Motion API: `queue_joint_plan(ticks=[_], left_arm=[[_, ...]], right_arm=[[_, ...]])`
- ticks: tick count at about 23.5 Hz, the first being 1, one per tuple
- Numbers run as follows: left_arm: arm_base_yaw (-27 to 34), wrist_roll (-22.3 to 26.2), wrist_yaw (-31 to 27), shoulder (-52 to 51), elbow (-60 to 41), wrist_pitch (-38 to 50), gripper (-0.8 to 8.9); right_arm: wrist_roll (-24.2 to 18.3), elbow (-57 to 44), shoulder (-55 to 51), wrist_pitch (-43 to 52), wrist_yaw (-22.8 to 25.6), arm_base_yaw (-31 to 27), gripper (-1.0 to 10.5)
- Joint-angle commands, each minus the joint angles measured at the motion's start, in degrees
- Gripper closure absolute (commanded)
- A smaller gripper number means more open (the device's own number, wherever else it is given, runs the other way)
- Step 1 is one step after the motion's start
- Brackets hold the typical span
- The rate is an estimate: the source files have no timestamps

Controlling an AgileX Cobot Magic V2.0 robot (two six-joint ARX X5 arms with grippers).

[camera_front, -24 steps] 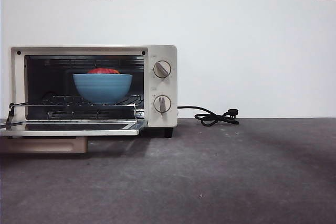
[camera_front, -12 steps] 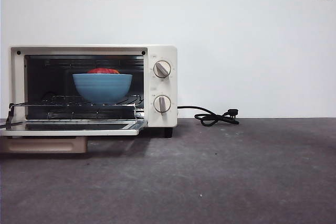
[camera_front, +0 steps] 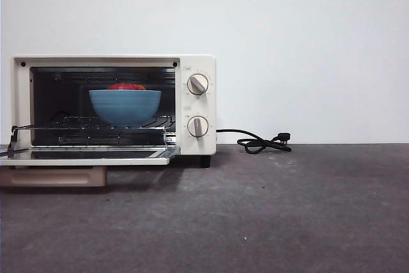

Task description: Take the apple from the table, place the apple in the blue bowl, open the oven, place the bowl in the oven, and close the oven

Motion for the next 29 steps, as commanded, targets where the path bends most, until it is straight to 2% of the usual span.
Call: queue_joint_plan(ticks=[1,3,6,10,14,20,23,29], left_arm=[[2.8,-0.1,4.7,2.8,-0.6,1.0,8.22],[4.0,-1.1,7.9,5.4,-0.6,2.4,8.22],[4.7,-2.2,11.1,9.6,-0.7,3.1,8.22],[4.9,-1.8,10.7,15.2,-0.8,3.5,8.22],[5.0,-1.8,7.4,17.9,-0.8,4.9,8.22],[5.0,-2.5,8.7,22.6,-0.8,7.8,8.22],[5.1,-3.7,13.7,26.1,-0.8,11.5,8.22],[5.1,-5.9,15.6,28.8,-0.8,16.2,8.22]], right_arm=[[1.9,-11.0,-5.6,-1.5,0.6,-1.6,9.5],[2.1,-18.3,-10.6,1.8,1.4,-2.7,9.5],[0.6,-28.6,-18.5,9.2,-0.6,-3.1,9.5],[1.2,-42.2,-30.4,15.3,-5.1,-3.1,9.5],[6.2,-51.9,-40.1,16.0,-8.0,-3.1,9.5],[13.0,-56.0,-47.3,12.7,-8.0,-3.0,9.5],[13.4,-56.0,-49.0,12.4,-9.9,-3.0,9.5],[14.4,-56.0,-49.7,11.6,-11.0,-3.0,9.5]])
